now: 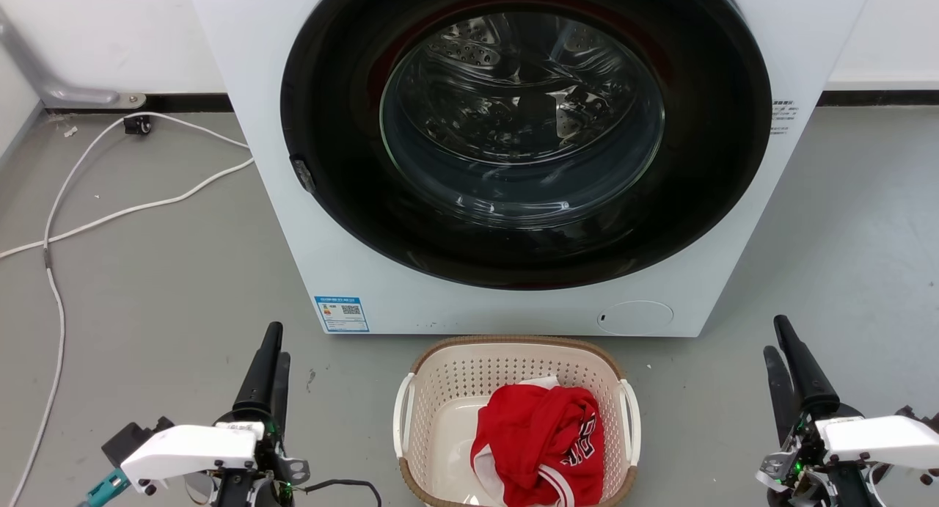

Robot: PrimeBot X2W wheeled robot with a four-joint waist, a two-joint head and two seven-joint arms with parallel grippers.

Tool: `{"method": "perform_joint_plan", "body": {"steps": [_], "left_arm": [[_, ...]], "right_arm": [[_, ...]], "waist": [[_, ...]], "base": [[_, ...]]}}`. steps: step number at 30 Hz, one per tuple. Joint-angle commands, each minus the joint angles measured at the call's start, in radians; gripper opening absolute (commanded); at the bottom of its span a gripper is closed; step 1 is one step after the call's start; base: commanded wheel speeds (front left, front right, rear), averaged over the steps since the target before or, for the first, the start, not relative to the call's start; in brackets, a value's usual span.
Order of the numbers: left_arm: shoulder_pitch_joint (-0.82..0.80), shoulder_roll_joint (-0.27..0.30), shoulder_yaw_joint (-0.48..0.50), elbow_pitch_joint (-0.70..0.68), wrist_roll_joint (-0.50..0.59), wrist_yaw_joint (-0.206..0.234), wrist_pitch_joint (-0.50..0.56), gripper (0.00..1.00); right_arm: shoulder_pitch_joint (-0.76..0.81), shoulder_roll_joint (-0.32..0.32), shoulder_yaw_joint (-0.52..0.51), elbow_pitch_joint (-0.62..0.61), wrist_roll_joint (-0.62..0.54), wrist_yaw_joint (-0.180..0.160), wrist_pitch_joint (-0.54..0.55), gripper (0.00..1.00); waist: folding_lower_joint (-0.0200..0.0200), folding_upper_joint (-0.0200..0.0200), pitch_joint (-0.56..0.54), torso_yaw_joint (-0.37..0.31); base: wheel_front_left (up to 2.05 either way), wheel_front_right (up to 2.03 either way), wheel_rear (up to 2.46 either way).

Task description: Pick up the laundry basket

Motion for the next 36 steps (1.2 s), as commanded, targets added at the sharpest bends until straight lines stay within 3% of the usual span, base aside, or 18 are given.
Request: {"method": "perform_joint_plan", "body": {"steps": [1, 19, 36], "left_arm": [[-0.026, 0.004, -0.007, -0.026, 0.032, -0.004, -0.008, 1.0], [-0.036, 0.007, -0.09, -0.057, 0.576, 0.008, -0.085, 1.0], [-0.059, 0.037, -0.173, -0.026, 0.856, 0.053, -0.143, 1.0]], "right_arm": [[-0.014, -0.013, 0.005, -0.024, -0.032, 0.002, -0.009, 1.0], [0.006, -0.02, 0.005, -0.083, -0.606, 0.002, -0.074, 1.0], [0.018, -0.029, 0.02, -0.106, -0.913, 0.002, -0.09, 1.0]], "waist": [[0.0, 0.0, 0.0, 0.0], [0.0, 0.0, -0.002, 0.002], [0.0, 0.0, -0.003, 0.002]], "base": [[0.0, 0.0, 0.0], [0.0, 0.0, 0.0], [0.0, 0.0, 0.0]]}}
